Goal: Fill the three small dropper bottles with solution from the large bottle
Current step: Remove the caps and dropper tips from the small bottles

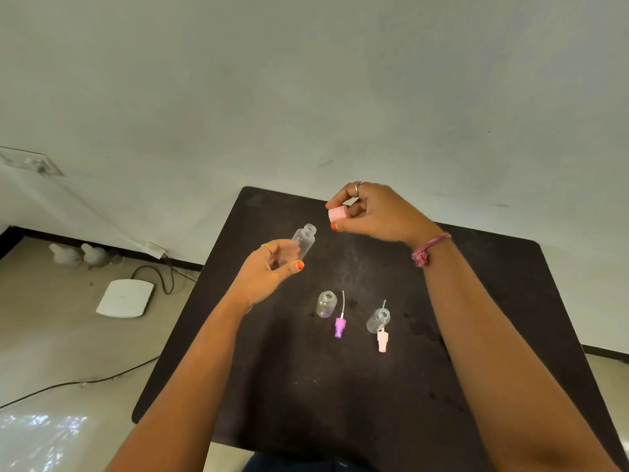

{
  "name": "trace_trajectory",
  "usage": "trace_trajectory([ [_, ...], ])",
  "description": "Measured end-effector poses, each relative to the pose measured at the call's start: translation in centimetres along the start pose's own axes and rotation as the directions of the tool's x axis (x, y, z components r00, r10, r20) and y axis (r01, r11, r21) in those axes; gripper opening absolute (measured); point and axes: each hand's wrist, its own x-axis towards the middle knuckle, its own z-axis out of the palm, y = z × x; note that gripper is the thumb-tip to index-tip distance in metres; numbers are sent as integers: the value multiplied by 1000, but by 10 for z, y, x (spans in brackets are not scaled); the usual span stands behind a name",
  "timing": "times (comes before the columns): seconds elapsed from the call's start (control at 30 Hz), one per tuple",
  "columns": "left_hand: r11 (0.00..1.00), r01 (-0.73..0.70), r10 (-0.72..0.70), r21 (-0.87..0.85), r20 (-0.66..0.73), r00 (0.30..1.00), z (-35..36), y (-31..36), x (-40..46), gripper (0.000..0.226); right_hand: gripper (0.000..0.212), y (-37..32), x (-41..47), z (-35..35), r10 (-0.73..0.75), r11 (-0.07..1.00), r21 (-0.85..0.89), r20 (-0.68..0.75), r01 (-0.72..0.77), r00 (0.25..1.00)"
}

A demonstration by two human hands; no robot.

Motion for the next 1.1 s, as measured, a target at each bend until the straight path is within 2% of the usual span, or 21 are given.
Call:
trace_trajectory([
  [0.13,996,43,-49,-78,-65,997,1,-13,4,40,28,13,-3,43,81,985,159,-138,-59,987],
  [0.3,989,89,-107,-122,-153,982,3,-34,6,41,28,28,-16,108,180,891,450,-216,-66,960],
  [0.47,987,159,-152,14,-218,964,10,-62,8,49,32,43,-27,175,349,781,610,-245,-136,904],
  [0.7,962,230,-205,147,-170,964,17,-82,8,47,30,68,-38,242,406,842,483,-274,-241,872],
  [0.9,933,282,-262,223,-116,958,23,-100,8,49,22,91,-43,268,508,802,469,-210,-370,835],
  [1.1,917,310,-294,250,-99,951,29,-108,14,46,26,104,-41,277,547,798,409,-185,-443,816],
])
